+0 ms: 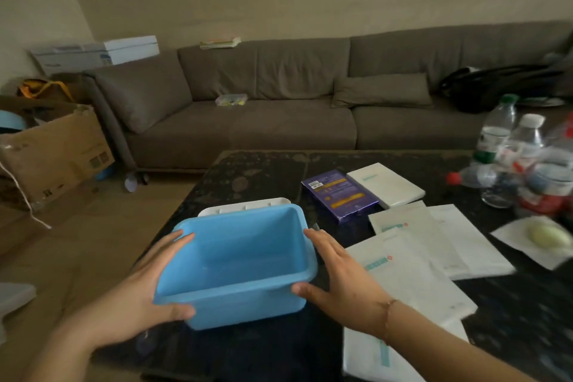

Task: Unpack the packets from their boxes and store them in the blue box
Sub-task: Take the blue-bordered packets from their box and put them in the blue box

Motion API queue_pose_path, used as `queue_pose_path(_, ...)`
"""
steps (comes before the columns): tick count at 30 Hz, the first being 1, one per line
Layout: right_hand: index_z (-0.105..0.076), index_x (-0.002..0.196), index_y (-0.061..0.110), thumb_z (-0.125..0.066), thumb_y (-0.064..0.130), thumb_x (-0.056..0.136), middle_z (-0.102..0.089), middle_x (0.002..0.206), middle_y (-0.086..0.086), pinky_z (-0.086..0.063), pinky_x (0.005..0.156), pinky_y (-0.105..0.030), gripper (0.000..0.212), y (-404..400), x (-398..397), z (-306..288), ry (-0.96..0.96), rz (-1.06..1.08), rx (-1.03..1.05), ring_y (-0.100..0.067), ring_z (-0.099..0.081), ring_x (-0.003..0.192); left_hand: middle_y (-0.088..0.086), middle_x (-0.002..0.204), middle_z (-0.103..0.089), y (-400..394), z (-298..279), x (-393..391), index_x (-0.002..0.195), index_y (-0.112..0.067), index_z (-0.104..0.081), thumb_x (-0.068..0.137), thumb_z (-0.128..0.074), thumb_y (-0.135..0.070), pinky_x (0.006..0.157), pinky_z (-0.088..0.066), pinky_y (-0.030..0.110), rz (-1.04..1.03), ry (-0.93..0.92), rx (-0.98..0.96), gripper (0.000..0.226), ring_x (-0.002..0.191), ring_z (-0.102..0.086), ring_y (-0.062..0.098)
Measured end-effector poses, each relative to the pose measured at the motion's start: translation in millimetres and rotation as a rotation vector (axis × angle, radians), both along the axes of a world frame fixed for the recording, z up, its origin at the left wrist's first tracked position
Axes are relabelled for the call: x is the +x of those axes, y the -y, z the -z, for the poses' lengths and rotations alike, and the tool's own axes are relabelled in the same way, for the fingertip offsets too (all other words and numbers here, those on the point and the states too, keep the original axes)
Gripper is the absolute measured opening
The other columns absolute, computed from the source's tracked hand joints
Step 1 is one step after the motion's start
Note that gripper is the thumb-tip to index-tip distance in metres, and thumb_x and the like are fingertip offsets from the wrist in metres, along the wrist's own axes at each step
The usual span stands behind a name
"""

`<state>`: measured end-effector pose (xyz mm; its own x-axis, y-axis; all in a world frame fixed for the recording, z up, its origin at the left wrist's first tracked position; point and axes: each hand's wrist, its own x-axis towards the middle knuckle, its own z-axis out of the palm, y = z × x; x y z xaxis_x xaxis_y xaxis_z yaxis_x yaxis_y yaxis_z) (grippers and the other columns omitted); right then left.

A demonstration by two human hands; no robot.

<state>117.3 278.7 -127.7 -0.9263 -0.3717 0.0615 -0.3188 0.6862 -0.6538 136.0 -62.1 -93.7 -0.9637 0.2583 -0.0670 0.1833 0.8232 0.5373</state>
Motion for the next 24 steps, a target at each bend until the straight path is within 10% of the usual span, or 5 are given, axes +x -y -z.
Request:
queue_pose_path(9, -0.015, 0.151, 0.041, -0.04, 0.069, 0.089, -0.016, 0.16, 0.017, -0.019, 0.118, -0.031, 0.073, -19, -9, -3, 0.035, 0.052, 0.024, -0.008, -0.013, 0.149, -0.028, 0.156, 0.015, -46, -9, -3, 0.144, -0.055, -0.004, 0.043, -0.033, -0.105, 0.122, -0.009, 0.038, -0.116, -0.116, -0.13, 0.116, 0.148, 0.012, 0.005)
queue_pose_path(16, -0.05, 0.133, 0.036, -0.06, 0.048, 0.09, -0.052, 0.135, 0.011, -0.043, 0.104, -0.028, 0.045, -71, -78, 7, 0.063, 0.294, 0.236, -0.012, -0.048, 0.126, -0.015, 0.131, -0.052, -201, -11, -34, 0.119, -0.027, -0.066, 0.088, -0.052, -0.052, 0.104, -0.041, 0.022, -0.012, -0.812, 0.246, 0.042, 0.124, -0.047, 0.002)
queue_pose_path(20, -0.051, 0.12, 0.033, -0.056, 0.045, 0.091, -0.05, 0.135, 0.004, -0.039, 0.106, -0.033, 0.032, -85, -131, 8, 0.055, 0.326, 0.396, -0.02, -0.043, 0.13, -0.019, 0.125, -0.052, -284, 9, -54, 0.113, -0.033, -0.062, 0.085, -0.058, -0.045, 0.096, -0.039, 0.008, 0.161, -0.729, 0.327, 0.03, 0.114, -0.052, -0.003)
queue_pose_path(24, -0.039, 0.138, 0.028, -0.058, 0.074, 0.075, -0.041, 0.143, -0.003, -0.033, 0.108, -0.046, 0.08, -91, -175, 17, 0.168, 0.439, 0.467, -0.028, -0.037, 0.133, -0.023, 0.145, -0.037, -324, 34, -81, 0.13, -0.041, -0.05, 0.094, -0.048, -0.053, 0.109, -0.034, 0.017, 0.135, -0.433, 0.18, 0.038, 0.134, -0.036, -0.002)
